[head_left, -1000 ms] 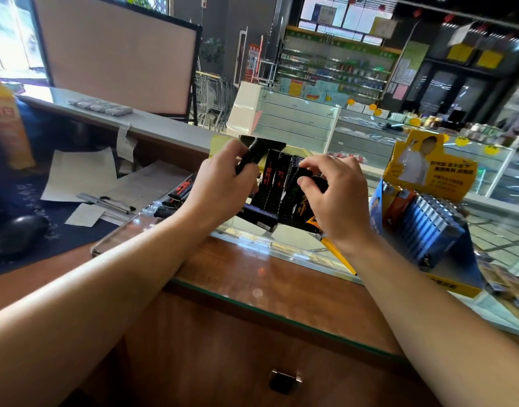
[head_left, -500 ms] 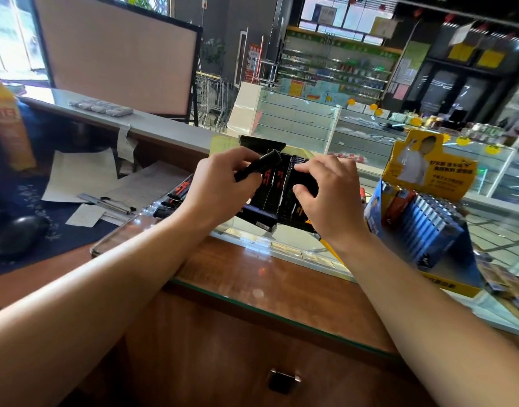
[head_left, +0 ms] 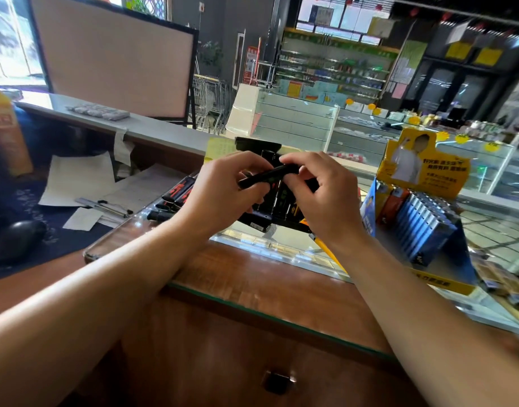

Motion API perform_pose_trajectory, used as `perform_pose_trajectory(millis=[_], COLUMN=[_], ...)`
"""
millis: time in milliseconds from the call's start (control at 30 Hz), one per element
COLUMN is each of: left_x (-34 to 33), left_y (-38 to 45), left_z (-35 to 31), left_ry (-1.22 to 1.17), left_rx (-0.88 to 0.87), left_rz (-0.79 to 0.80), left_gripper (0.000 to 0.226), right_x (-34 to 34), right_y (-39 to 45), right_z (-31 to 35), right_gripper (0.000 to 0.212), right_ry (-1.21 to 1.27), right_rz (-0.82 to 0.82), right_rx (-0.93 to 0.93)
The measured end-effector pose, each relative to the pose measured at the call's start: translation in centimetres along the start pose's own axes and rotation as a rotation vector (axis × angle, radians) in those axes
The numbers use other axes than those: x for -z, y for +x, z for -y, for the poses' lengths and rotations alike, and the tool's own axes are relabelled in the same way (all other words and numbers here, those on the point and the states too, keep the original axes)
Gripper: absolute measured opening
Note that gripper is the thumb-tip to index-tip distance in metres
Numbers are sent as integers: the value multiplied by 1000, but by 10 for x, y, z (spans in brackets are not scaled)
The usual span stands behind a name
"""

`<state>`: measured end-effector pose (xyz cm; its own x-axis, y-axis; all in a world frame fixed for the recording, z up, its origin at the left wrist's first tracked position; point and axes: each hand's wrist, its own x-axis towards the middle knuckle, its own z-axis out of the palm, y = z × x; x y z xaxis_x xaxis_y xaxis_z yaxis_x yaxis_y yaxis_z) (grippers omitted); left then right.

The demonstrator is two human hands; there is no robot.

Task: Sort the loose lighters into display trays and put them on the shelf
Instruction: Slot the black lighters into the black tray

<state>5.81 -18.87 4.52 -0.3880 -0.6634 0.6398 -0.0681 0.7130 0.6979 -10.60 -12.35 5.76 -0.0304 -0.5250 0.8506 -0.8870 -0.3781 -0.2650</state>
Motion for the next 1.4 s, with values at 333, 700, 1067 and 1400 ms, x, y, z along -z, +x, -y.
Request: perform_pose_trajectory(millis=[333, 700, 1067, 1400], left_x=[1, 2, 3, 2], left_y=[0, 1, 0, -1], left_z=[0, 4, 4, 4], left_ry=[63, 5, 61, 442], left_rx=[12, -1, 10, -65], left_rz=[-127, -161, -148, -64], left_gripper=[33, 10, 14, 34], right_x=[7, 11, 13, 31], right_y=[0, 1, 1, 1], right_z=[6, 9, 6, -8], right_gripper=[20, 20, 17, 18], right_ry=[140, 184, 182, 101], right_rz=[-102, -107, -124, -134], right_rx=[-153, -218, -226, -159])
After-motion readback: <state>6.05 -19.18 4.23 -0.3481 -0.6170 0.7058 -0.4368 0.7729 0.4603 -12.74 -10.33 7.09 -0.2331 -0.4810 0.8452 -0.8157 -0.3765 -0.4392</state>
